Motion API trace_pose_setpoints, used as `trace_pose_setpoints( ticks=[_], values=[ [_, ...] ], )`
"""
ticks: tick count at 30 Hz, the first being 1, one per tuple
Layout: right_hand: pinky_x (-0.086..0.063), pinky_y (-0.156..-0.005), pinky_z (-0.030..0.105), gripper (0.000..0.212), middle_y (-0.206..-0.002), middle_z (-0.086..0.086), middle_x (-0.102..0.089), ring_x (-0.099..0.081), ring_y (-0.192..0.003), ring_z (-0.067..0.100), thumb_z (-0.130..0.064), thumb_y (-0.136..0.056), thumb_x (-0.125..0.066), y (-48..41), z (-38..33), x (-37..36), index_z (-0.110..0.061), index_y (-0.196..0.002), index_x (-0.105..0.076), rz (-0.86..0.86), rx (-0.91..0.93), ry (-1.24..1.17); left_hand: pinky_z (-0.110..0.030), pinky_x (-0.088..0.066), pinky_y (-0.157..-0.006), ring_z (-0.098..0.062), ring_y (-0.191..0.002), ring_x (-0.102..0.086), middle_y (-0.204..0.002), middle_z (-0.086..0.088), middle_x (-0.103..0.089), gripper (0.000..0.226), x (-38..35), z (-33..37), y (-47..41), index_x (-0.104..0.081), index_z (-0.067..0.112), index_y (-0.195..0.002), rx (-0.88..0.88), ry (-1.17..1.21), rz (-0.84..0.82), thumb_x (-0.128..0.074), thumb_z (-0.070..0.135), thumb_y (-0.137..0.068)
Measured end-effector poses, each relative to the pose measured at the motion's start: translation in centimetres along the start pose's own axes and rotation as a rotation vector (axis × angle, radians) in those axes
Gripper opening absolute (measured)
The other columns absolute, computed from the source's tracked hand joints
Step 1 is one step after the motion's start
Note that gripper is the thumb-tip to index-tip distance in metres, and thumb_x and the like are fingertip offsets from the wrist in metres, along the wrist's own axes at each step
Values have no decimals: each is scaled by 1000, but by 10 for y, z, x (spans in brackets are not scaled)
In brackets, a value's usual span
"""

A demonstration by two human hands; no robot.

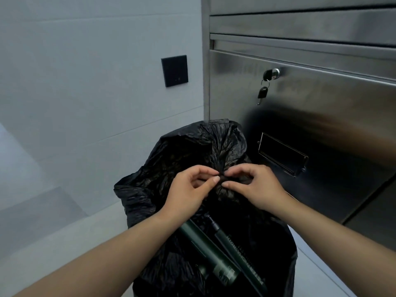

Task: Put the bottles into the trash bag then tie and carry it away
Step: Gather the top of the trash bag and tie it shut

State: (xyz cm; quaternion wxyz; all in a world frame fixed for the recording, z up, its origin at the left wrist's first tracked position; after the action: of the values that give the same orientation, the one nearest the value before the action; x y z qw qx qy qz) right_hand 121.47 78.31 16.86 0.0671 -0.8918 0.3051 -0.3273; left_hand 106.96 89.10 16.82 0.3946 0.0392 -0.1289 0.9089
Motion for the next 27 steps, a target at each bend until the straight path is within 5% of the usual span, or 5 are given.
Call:
trace_pose_setpoints(
  ticks=[5,13,17,23,27],
  values=[
    [-53,-72,27,14,-76,-12,-72,-66,-73,2,-23,-73,-77,0,6,1,-31,-67,-67,71,-25,-30,-22,-54,-70,-3,-77,-67,-82,15,-72,7,7,-7,-3,-69,32,-84,30,-62,76,-64,27,-86],
    [-49,-76,15,21,-88,-18,-71,-66,-80,3,-15,-77,-73,14,16,8,-33,-69,-65,122,-5,-172,-11,-42,-61,9,-65,-58,-77,15,-66,7,-12,-22,-15,-67,33,-87,145,-91,45,-62,38,-86],
    [-50,-73,15,19,-84,-14,-71,-67,-79,4,-12,-76,-74,19,19,13,-28,-70,-66,123,7,-181,-23,-50,-75,2,-79,-62,-82,11,-69,30,-37,-21,-21,-62,29,-108,231,-21,24,-62,46,-83],
    [-50,-70,12,19,-85,-15,-70,-66,-78,2,-13,-77,-74,23,24,22,-29,-70,-65,116,9,-139,-22,-52,-66,-5,-73,-65,-75,8,-68,29,-50,-10,-31,-59,19,-109,281,167,82,-69,13,-82],
    [-54,-72,28,13,-79,-8,-71,-66,-77,8,-19,-79,-71,20,39,30,-29,-73,-64,150,-59,-25,-18,-53,-61,1,-61,-62,-68,11,-63,25,-27,5,-36,-62,24,-99,183,177,137,-66,5,-83]
  ],
)
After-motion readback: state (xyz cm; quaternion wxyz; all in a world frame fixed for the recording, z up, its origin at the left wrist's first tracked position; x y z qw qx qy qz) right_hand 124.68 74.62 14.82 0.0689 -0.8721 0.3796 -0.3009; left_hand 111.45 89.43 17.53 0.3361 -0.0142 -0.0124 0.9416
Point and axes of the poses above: each hand's wrist, its own y-axis away from the middle knuckle, its own x-axis out of the back of the hand, z = x × y, the point moved 1 cm from there along -y, towards the middle knuckle
